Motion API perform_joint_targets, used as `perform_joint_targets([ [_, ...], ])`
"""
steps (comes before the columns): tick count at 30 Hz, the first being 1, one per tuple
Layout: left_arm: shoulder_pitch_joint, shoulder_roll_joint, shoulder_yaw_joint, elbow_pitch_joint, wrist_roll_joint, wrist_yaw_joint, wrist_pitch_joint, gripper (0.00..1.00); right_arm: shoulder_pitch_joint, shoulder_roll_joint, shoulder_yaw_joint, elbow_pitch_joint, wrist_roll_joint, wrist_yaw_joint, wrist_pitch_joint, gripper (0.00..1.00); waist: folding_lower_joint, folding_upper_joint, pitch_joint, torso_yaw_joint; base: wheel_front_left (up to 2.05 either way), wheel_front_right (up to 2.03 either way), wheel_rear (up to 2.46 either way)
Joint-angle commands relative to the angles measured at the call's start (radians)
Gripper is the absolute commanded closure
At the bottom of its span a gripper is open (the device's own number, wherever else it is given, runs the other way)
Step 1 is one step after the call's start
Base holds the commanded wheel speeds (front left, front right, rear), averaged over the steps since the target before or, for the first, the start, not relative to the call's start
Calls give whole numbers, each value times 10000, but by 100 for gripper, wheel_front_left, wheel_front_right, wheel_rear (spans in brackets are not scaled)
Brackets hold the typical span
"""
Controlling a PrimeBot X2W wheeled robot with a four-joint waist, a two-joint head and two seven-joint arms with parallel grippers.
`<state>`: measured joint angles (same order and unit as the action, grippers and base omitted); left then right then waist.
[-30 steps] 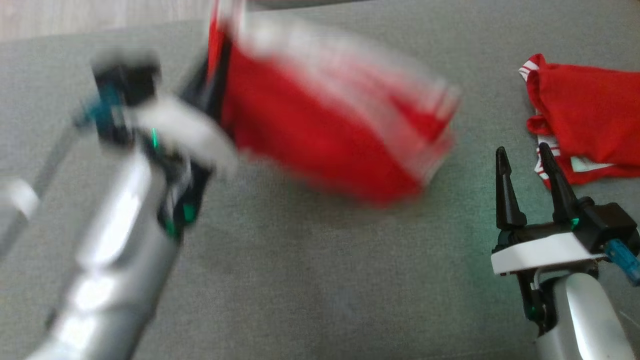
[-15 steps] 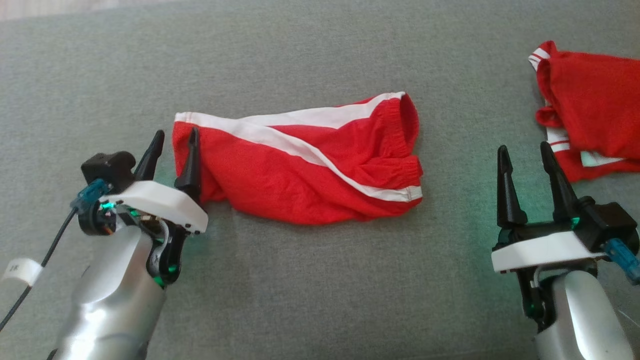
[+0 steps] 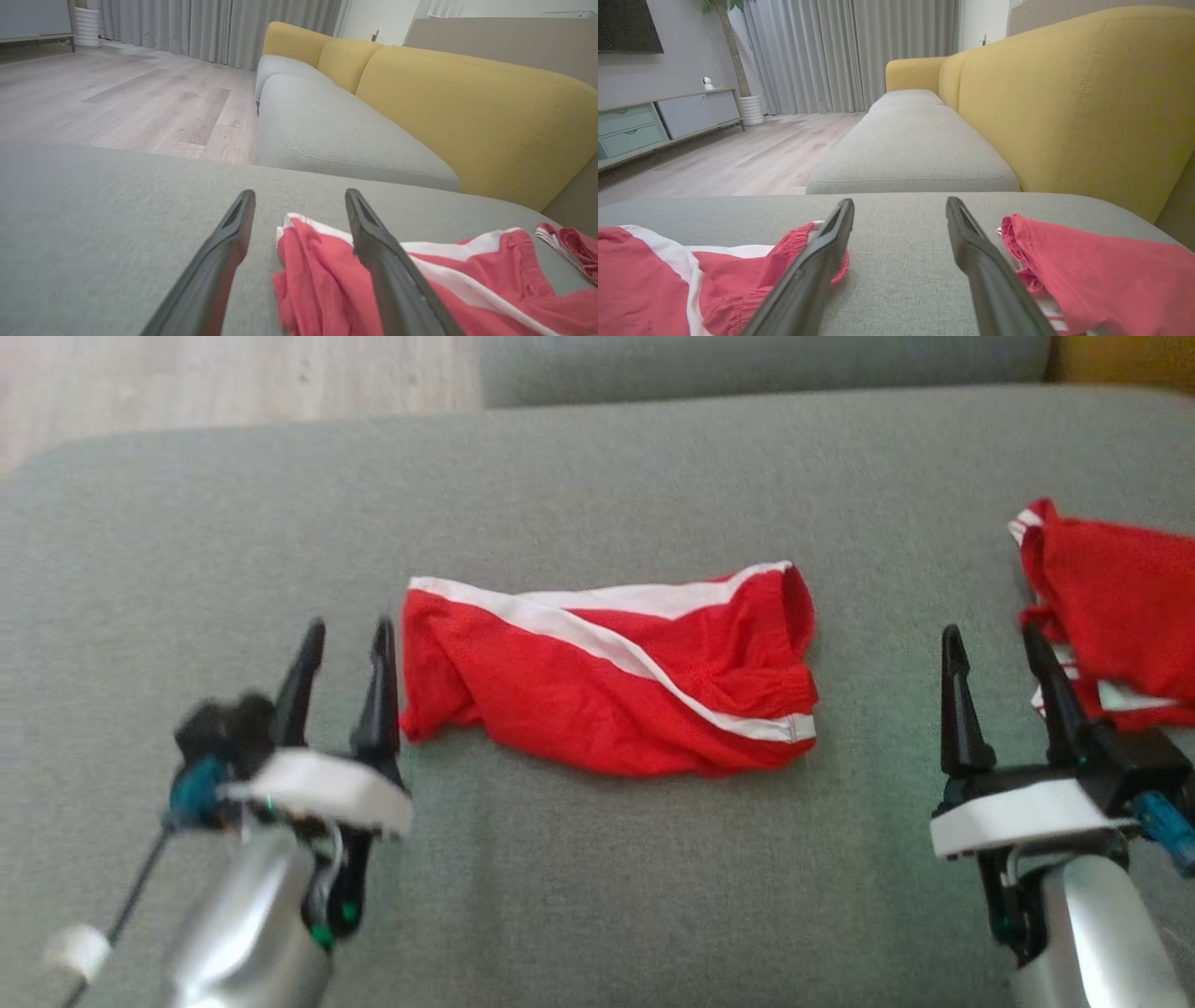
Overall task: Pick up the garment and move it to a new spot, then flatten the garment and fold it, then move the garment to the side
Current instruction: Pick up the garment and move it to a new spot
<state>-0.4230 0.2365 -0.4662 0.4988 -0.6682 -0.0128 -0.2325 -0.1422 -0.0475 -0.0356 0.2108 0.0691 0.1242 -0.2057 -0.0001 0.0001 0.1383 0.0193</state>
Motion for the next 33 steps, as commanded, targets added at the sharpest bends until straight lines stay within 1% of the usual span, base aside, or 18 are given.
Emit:
perform_joint_targets([
  [1, 56, 228, 310, -429, 90, 133, -140, 0, 80, -28, 213, -262, -19, 65, 8, 0, 1, -1, -402, 281, 0, 0, 0],
  [6, 1454, 180, 417, -1372, 272, 700, -243, 0, 695, -28, 231, -223, 77, 65, 49, 0, 1, -1, -934, 523, 0, 0, 0],
  [13, 3145, 186, 533, -2462, 394, 1234, -277, 0, 1394, -28, 305, -205, 367, 65, 58, 0, 1, -1, -1339, 680, 0, 0, 0],
  [19, 3873, 222, 620, -3012, 446, 1438, -284, 0, 1639, -28, 487, -176, 588, 65, 37, 0, 1, -1, -1466, 714, 0, 0, 0],
  [33, 4114, 314, 506, -3297, 426, 1543, -166, 0, 1679, -28, 736, 56, 655, 65, 23, 0, 1, -1, -1583, 699, 0, 0, 0],
])
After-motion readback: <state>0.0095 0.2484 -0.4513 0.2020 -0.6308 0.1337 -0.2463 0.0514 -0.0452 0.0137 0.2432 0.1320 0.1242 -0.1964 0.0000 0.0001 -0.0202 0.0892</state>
